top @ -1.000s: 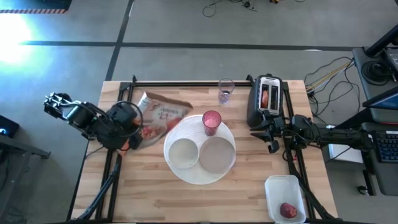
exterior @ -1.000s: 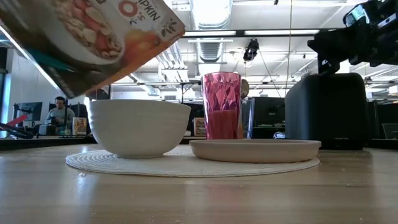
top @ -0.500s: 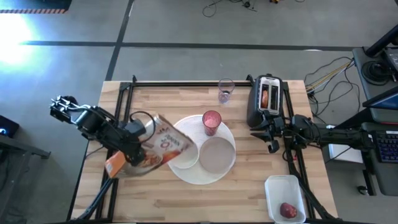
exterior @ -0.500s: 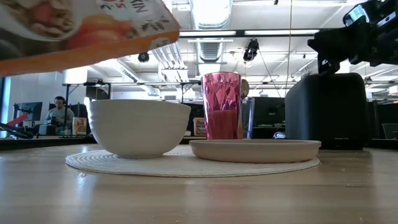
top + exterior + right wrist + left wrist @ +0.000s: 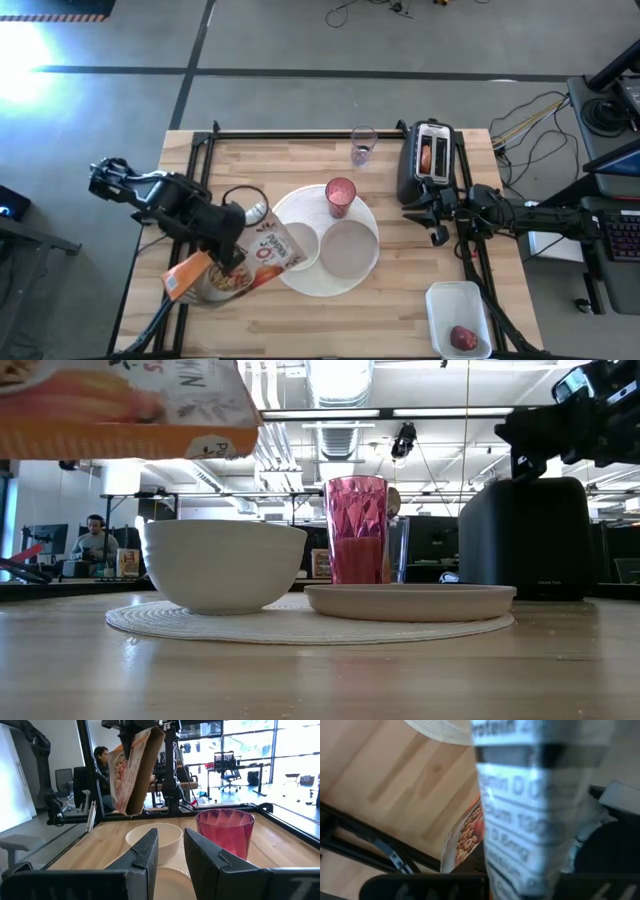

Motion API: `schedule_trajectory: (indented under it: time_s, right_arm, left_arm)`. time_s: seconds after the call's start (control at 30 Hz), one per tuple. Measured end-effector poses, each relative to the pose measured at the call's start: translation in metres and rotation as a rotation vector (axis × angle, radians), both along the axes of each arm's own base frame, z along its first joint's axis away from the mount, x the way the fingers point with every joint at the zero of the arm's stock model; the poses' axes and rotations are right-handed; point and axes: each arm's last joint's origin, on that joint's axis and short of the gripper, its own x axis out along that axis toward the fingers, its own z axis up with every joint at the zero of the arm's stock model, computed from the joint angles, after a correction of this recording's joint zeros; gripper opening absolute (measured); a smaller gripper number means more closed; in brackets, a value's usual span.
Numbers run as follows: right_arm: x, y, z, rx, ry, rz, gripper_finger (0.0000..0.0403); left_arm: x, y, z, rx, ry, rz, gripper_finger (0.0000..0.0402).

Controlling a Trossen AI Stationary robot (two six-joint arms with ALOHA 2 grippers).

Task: Arrange a breakfast setting
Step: Pour the cereal from the orange cereal box into the white bowl

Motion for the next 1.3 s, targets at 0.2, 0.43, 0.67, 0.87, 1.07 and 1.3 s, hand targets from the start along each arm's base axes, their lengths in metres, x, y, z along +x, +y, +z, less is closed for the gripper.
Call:
schedule_trajectory:
  time_s: [0.2, 0.43, 0.67, 0.87, 1.07, 1.3]
  right_arm:
    - [0.0, 0.0, 0.0, 0.019, -0.003, 0.0, 0.0084]
    - [0.0, 0.0, 0.0, 0.009, -0.002, 0.0, 0.0084]
    - [0.0, 0.0, 0.0, 0.005, -0.001, 0.0, 0.0084]
    - [0.0, 0.0, 0.0, 0.02, -0.003, 0.0, 0.0084]
    - [0.0, 0.0, 0.0, -0.005, 0.001, 0.0, 0.0084]
    - [0.0, 0.0, 0.001, 0.018, -0.004, 0.0, 0.0084]
  left_arm:
    - [0.009, 0.019, 0.0, -0.11, 0.046, 0.076, 0.0]
    - [0.016, 0.045, 0.001, -0.248, 0.078, 0.176, 0.0]
    - [0.024, 0.061, 0.0, -0.443, 0.14, 0.236, 0.0]
    - [0.03, 0.07, -0.001, -0.577, 0.175, 0.248, 0.0]
    - [0.03, 0.082, 0.001, -0.646, 0.169, 0.285, 0.0]
    - [0.03, 0.103, -0.001, -0.657, 0.147, 0.377, 0.0]
